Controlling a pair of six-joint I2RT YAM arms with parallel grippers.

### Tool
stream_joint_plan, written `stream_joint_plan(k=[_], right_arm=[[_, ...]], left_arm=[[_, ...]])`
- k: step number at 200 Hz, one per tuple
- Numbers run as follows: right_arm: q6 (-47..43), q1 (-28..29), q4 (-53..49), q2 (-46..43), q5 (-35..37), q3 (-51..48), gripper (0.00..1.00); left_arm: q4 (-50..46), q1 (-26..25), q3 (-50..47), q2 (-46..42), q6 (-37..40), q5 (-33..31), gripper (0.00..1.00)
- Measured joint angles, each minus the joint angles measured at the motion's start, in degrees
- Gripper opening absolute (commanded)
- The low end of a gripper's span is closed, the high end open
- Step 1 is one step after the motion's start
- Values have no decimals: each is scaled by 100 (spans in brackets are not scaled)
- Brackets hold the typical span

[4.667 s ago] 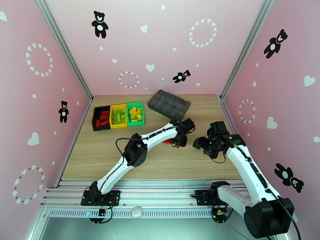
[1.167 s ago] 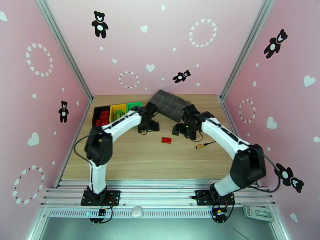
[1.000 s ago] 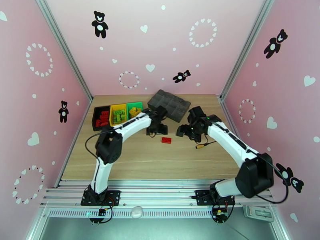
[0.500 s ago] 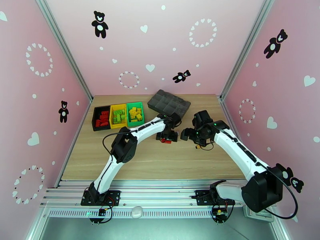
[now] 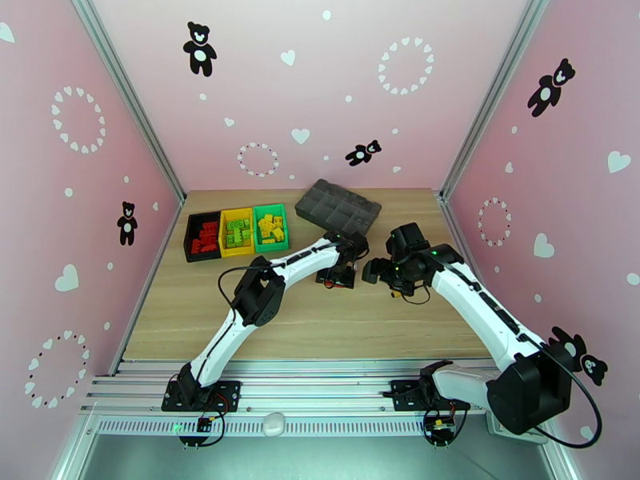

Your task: Sort the legos into containers by color

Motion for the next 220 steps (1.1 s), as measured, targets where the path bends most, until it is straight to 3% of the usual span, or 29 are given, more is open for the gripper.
stream_joint_plan(k=[36,59,136,220], right_arm=[[68,0,22,-2,-48,-20,84],[129,4,70,-2,-125,-28,84],[323,560,361,634,-170,243,81],[291,1075,590,2122,-334,1808,78]], left_arm=[[-7,0,17,0,-7,2,45],[-2,0,17,0,15,2,41],[369,214,-479,-710,120,269,37],[916,1390,-1552,-2343,232,595,36]])
